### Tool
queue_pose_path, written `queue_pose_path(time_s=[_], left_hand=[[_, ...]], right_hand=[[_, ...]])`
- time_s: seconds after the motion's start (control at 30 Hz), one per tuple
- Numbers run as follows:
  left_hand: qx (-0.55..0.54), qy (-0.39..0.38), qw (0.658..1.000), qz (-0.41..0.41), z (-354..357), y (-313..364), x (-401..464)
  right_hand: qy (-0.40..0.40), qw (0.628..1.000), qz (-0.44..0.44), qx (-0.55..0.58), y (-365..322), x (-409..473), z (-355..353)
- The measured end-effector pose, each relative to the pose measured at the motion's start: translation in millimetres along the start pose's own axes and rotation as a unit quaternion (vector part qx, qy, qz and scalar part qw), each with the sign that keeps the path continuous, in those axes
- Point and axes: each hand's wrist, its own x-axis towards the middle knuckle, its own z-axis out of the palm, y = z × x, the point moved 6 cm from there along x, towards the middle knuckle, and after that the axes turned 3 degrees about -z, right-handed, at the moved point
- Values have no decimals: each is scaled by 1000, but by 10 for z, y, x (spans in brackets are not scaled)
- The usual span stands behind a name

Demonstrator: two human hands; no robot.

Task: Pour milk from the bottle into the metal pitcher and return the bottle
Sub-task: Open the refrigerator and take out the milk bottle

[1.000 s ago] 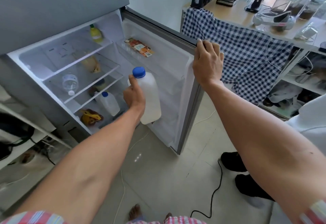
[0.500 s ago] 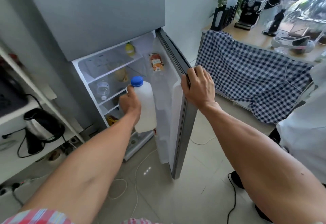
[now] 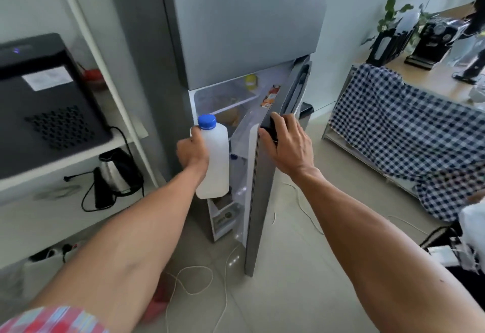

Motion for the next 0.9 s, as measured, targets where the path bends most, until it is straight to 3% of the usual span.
queue_pose_path(time_s=[0.17, 0.33, 0.53, 0.9], left_hand=[[-1, 16, 1000, -7, -245, 100, 287], [-14, 41, 999, 6, -393, 218, 454], [16, 77, 997, 6, -467, 292, 532], [-10, 98, 995, -2, -495, 308, 565]], right_hand=[[-42, 996, -40, 70, -266, 128, 387], [-66, 988, -129, 59, -439, 260, 804], [-139, 980, -102, 100, -646, 549, 1136], [-277, 954, -102, 58, -788, 854, 1578]])
